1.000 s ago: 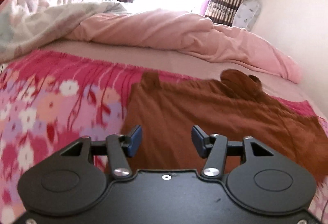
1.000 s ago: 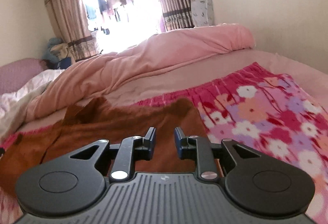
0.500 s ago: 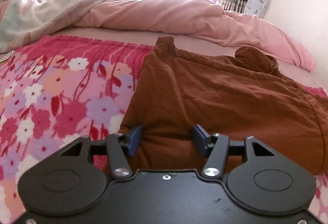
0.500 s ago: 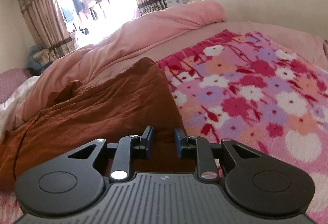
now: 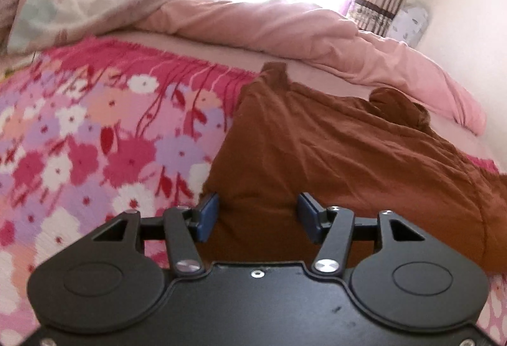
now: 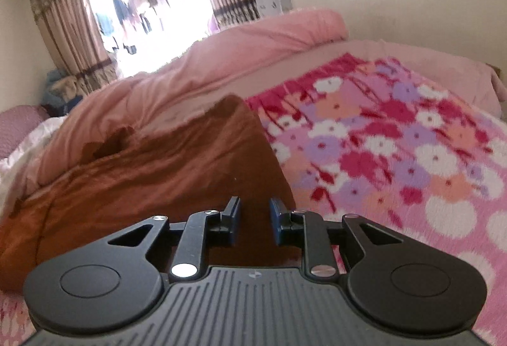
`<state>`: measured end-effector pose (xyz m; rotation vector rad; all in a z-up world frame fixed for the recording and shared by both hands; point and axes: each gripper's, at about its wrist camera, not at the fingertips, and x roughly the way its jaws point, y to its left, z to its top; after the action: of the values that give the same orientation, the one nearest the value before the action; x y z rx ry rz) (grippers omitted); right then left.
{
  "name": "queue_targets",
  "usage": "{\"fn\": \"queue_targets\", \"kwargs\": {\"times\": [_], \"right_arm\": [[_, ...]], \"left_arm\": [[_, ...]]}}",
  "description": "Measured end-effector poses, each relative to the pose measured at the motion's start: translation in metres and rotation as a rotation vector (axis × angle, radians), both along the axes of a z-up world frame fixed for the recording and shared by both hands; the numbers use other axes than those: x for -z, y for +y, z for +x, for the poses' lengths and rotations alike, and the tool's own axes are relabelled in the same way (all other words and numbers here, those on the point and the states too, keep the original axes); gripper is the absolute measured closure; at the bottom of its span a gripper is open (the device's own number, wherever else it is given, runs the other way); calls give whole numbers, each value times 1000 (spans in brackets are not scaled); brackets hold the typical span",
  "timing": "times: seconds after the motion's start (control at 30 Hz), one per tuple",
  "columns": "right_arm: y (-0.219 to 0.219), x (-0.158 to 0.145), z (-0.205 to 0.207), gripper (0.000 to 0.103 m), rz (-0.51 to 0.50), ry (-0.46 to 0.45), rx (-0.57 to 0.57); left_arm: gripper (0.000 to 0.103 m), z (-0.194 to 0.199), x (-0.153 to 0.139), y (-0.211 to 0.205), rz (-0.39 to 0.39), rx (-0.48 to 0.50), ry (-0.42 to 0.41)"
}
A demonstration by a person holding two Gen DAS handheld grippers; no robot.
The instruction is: Fold large clothes
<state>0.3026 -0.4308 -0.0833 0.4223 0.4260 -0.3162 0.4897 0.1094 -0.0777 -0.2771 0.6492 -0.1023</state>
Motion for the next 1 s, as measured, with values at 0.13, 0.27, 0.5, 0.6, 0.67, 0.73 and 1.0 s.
{"fn": "queue_targets", "kwargs": {"times": [0.13, 0.27, 0.5, 0.6, 0.67, 0.73, 1.0], "right_arm": [[5, 4, 1, 75, -7, 9, 19], [13, -7, -2, 73, -15, 18, 77], [101, -49, 0, 63, -87, -104, -78], [147, -58, 14, 50, -93, -134, -188], [177, -58, 28, 50, -97, -130, -252], [201, -55, 42, 50, -119, -107, -260], [228, -18, 81, 50, -117, 35, -183]], "left_arm": [[45, 4, 6, 9, -56, -20, 3], [48, -1, -6, 13, -79, -47, 4], [44, -55, -32, 21, -170, -76, -82], [41, -72, -30, 21, -226, -72, -100], [40, -78, -24, 21, -258, -77, -91], [40, -81, -16, 23, -304, -78, -67], [40, -62, 18, 31, -483, -132, 20]]}}
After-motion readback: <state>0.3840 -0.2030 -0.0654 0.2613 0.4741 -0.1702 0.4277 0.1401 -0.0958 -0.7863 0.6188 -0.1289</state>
